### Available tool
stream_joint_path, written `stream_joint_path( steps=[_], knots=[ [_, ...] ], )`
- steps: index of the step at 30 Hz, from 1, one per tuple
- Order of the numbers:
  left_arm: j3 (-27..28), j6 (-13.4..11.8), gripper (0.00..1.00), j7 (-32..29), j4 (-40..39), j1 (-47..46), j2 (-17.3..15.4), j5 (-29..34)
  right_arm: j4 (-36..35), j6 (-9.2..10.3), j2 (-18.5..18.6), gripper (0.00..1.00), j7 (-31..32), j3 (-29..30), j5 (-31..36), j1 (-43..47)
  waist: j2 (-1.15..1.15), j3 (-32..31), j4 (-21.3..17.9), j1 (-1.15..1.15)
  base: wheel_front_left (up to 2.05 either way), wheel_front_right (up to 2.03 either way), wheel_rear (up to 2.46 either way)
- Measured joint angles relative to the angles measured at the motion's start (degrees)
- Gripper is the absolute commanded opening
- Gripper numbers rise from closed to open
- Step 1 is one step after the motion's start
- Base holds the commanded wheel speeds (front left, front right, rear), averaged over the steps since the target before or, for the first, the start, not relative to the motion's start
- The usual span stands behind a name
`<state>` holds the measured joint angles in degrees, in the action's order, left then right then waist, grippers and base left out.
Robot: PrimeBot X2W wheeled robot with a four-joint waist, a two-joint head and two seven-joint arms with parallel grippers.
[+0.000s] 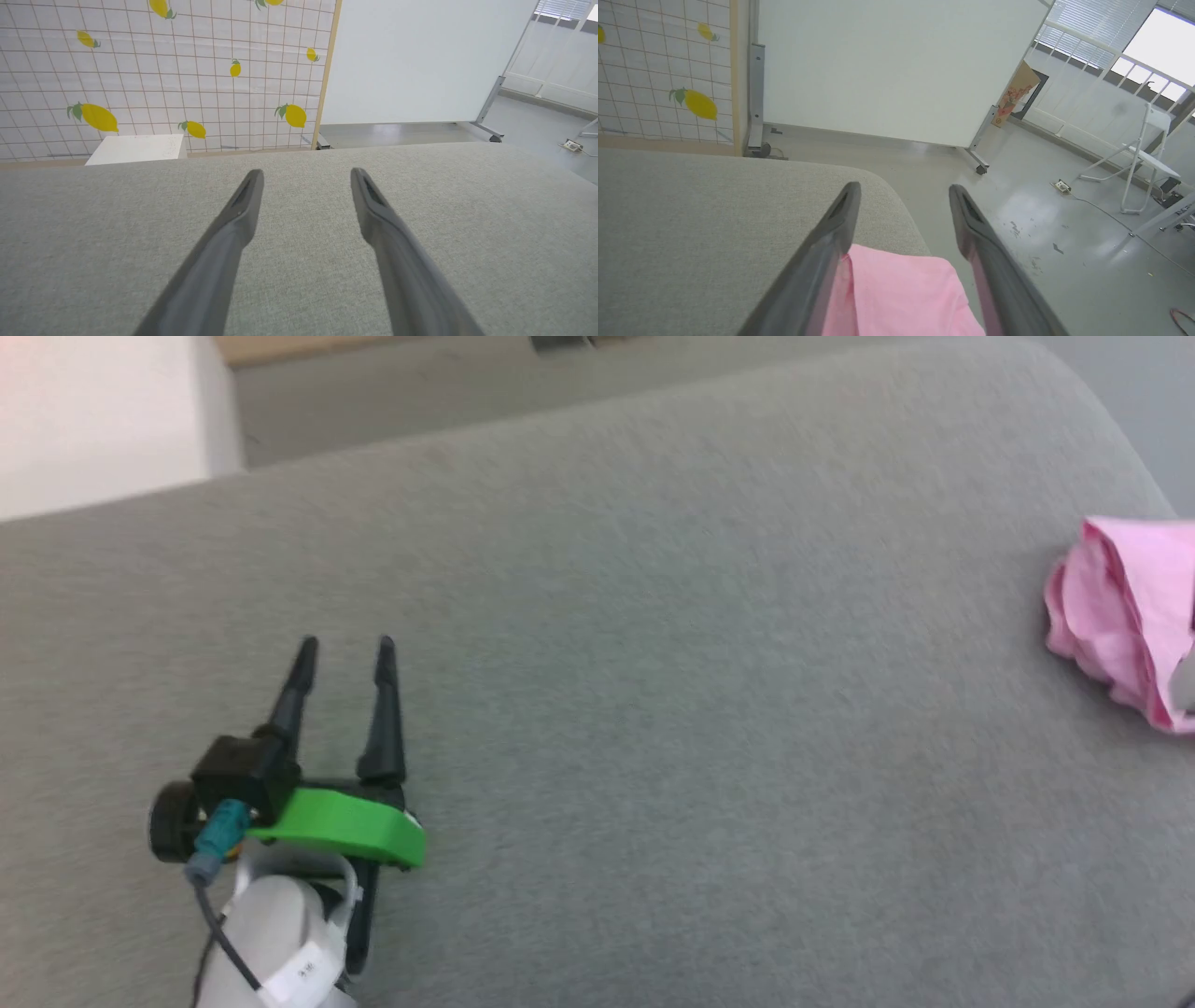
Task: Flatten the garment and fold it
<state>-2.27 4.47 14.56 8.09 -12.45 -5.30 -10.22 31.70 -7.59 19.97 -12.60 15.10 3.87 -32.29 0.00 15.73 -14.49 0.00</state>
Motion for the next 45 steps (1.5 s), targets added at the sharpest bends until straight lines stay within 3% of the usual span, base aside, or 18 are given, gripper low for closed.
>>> stream_joint_path(
  steps=[8,13,23,32,45],
  knots=[
    [-2.2,0.1,1.0,0.2,0.8,2.5,1.6,-1.3,-22.0,0.0,-7.7,1.0,2.4,-1.1,-6.3,17.5,0.0,-5.9,7.2,0.0,0.0,0.0,0.0],
    [-3.3,0.4,1.0,0.2,1.8,3.4,1.9,-2.0,-30.8,0.0,-13.3,1.0,3.8,-4.0,-7.0,25.3,0.0,-8.7,11.8,0.0,0.0,0.0,0.0],
    [-4.6,0.5,1.0,0.2,3.7,5.1,2.1,-2.3,-33.0,0.01,-16.9,1.0,1.7,-6.3,-5.8,33.5,0.0,-13.9,17.0,0.0,0.0,0.0,0.0],
    [-5.5,0.1,1.0,0.2,4.5,8.7,2.2,-2.5,-32.0,0.01,-17.0,1.0,1.4,-7.7,-8.4,37.6,0.0,-17.8,17.9,0.0,0.0,0.0,0.0],
    [-6.0,-0.6,1.0,0.2,4.8,10.0,2.2,-3.1,-29.7,0.01,-17.0,1.0,0.8,-8.0,-9.6,38.3,0.0,-18.9,18.1,0.0,0.0,0.0,0.0]
  ],
)
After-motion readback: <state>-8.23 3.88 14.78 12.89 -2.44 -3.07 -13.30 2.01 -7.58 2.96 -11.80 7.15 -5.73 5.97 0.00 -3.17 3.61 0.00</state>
